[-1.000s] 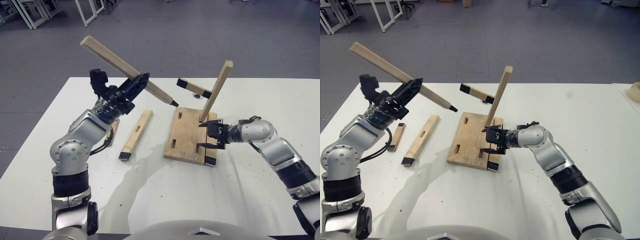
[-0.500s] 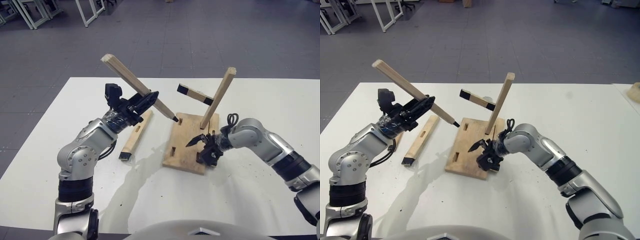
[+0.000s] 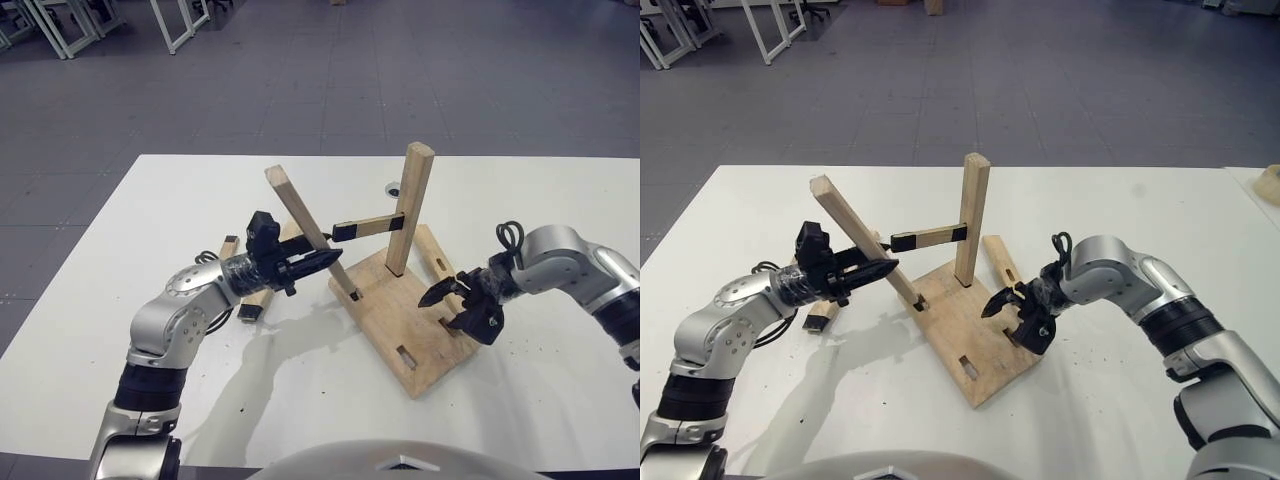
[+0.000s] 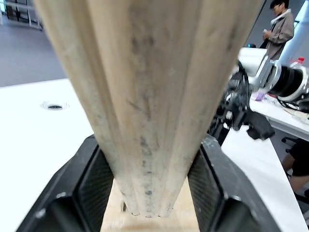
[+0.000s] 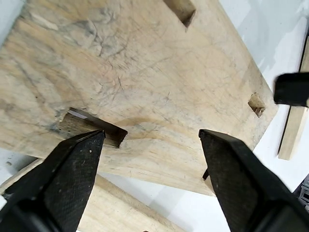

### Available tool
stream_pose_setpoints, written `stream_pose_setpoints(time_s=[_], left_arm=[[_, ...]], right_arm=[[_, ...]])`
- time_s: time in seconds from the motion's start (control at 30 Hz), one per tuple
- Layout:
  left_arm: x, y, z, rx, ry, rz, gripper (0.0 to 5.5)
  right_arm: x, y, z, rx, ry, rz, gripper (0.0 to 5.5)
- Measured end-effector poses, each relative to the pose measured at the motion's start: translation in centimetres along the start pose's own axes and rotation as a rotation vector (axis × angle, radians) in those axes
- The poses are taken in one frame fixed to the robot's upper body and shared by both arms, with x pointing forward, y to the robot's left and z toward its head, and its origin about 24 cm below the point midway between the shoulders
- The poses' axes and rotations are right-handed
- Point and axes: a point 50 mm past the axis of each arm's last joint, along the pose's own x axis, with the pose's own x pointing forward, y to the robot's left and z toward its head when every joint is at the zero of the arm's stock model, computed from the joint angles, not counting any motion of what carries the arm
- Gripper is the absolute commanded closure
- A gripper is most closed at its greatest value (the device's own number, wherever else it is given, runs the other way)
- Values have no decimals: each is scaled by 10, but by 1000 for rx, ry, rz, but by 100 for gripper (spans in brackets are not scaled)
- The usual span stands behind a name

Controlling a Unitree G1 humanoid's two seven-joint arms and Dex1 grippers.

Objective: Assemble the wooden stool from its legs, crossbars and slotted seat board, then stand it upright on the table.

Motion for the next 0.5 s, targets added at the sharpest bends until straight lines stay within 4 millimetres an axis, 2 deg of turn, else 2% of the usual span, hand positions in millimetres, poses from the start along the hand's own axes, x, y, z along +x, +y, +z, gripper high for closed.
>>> stream_pose_setpoints(time_s=[0.1,0.23,0.5], left_arm=[[2,0,-1,7,-13,16,344],[11,2,-13,-45,-68,71,344],[4,3,-22,-51,-47,95,345]], right_arm=[[1,0,0,-2,9,-9,188],[3,-2,0,10,8,-30,188],[3,-2,0,23,16,-55,188]])
